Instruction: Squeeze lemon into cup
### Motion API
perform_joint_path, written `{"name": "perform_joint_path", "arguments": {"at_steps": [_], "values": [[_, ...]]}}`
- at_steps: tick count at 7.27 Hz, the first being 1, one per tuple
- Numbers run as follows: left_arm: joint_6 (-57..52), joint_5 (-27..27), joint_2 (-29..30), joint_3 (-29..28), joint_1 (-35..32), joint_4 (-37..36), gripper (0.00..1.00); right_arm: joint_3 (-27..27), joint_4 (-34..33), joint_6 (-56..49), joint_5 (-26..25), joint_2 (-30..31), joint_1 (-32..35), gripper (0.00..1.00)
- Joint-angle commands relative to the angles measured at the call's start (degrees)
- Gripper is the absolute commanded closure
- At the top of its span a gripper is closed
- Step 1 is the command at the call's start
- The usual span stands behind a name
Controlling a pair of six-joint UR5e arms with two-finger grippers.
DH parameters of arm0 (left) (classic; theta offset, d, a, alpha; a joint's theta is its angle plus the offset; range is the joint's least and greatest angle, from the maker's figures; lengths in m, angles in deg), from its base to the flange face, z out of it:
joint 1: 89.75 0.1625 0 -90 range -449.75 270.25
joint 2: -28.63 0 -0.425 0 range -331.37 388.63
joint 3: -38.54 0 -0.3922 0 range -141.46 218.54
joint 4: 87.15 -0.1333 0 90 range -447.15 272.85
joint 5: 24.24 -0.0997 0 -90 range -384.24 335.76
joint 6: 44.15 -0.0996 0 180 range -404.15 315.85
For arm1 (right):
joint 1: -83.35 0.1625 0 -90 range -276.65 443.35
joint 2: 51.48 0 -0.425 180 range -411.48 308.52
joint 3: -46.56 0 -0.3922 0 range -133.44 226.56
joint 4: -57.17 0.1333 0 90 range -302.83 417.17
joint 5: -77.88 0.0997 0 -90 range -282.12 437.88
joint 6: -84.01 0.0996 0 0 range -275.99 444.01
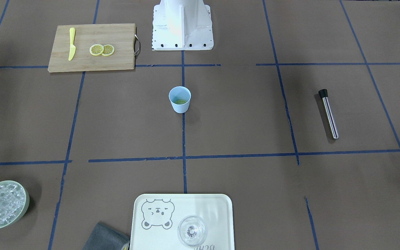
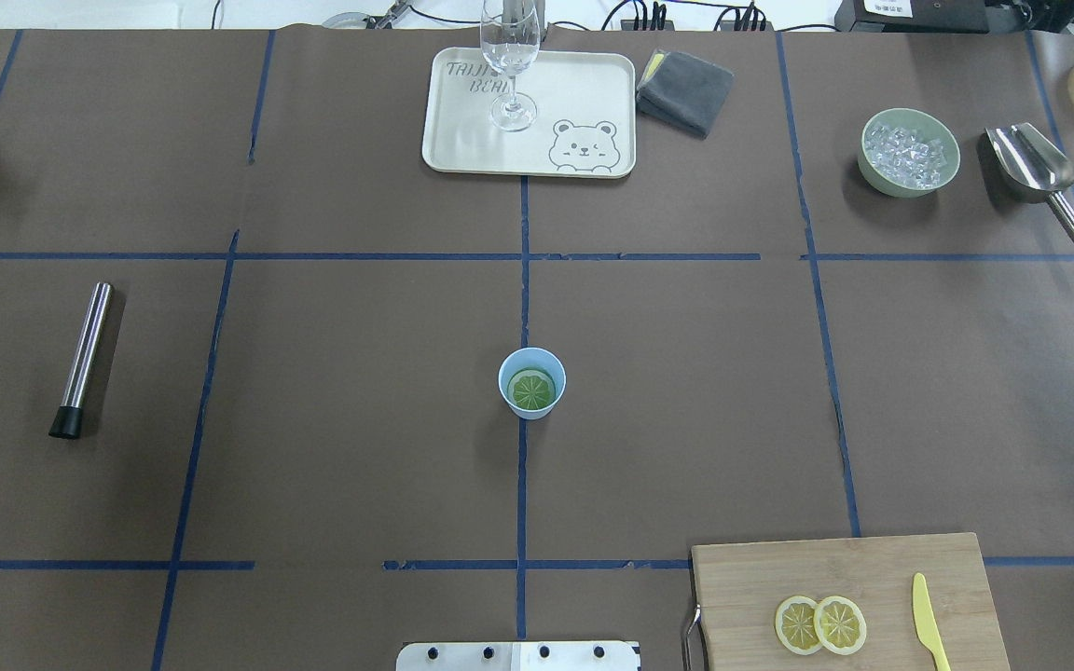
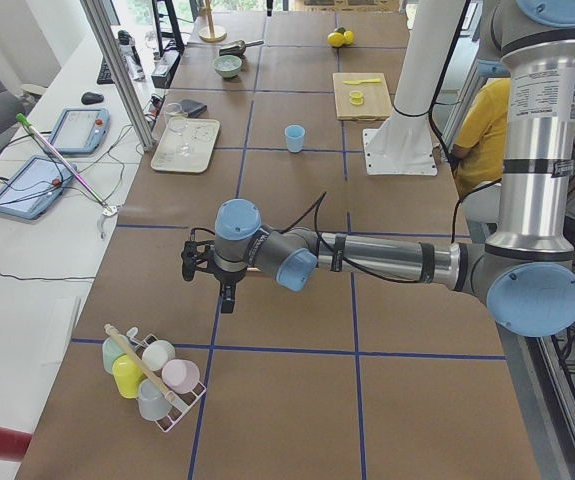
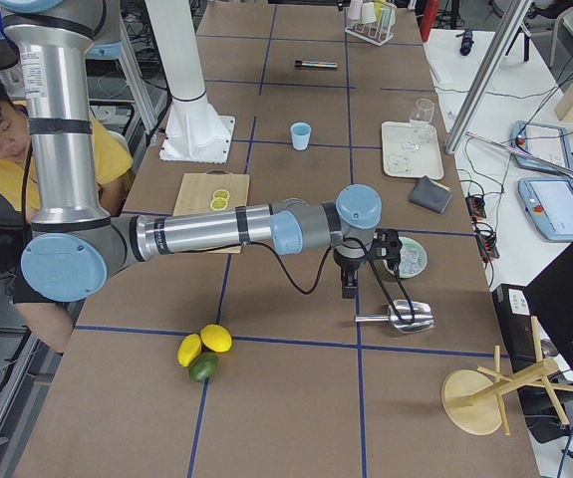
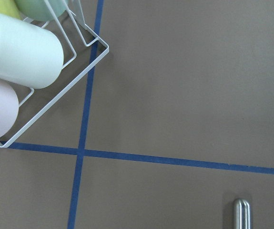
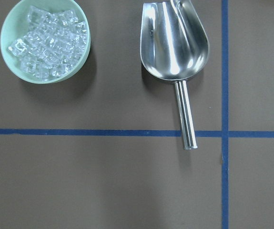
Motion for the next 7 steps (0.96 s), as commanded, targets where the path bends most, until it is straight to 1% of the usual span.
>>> {"name": "perform_joint_path", "arguments": {"at_steps": [1, 2, 3, 4, 5, 6, 7], "values": [[-15.38, 2.2, -0.56, -0.5, -3.16, -5.39, 0.0, -3.07, -0.09, -3.93, 0.1, 0.1, 2.04, 0.0], [-25.31, 2.2, -0.48, 0.19, -7.1, -13.78, 0.0, -3.6, -0.09, -5.09, 0.02, 0.01, 2.22, 0.0], [-30.28, 1.85, -0.04, 0.19, -8.71, -20.39, 0.0, -4.57, -0.09, -5.27, 0.02, -0.08, 2.31, 0.0], [-31.2, 1.76, -0.56, -0.15, -8.72, -20.37, 0.0, -4.84, -0.09, -5.54, -0.07, -0.08, 2.31, 0.0], [-31.29, 1.76, -0.22, 0.63, -8.81, -20.98, 0.0, -5.28, -0.18, -8.06, -0.16, 0.01, 2.39, 0.0], [-31.29, 2.2, -0.73, 0.55, -8.72, -20.64, 0.0, -7.11, -0.1, -10.0, -0.07, -0.42, 2.31, 0.0], [-31.38, 2.29, -0.48, 0.81, -8.72, -20.63, 0.0, -7.3, -0.09, -10.28, 0.02, -0.52, 2.22, 0.0]]}}
